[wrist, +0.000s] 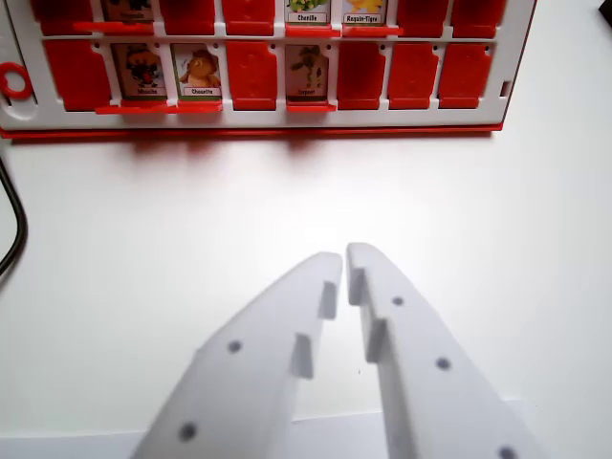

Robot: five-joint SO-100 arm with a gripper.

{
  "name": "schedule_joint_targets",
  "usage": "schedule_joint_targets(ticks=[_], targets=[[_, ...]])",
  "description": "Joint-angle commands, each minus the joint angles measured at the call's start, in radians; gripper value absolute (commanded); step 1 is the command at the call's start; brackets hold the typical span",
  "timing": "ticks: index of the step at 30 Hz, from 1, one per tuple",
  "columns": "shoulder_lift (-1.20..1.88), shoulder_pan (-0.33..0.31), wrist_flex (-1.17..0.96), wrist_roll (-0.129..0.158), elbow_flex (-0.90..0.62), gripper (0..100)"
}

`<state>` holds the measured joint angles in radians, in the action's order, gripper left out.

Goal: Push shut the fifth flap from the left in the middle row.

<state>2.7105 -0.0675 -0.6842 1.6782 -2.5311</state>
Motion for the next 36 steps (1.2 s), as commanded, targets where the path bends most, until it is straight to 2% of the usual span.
schedule_joint_targets(ticks=[1,17,25,36], targets=[[-0.106,0.009,0.095,0.008,0.115,0],[-0.696,0.006,0.347,0.008,0.376,0],[-0.877,0.015,0.425,0.003,0.445,0],[-1.101,0.048,0.463,0.000,0.632,0]])
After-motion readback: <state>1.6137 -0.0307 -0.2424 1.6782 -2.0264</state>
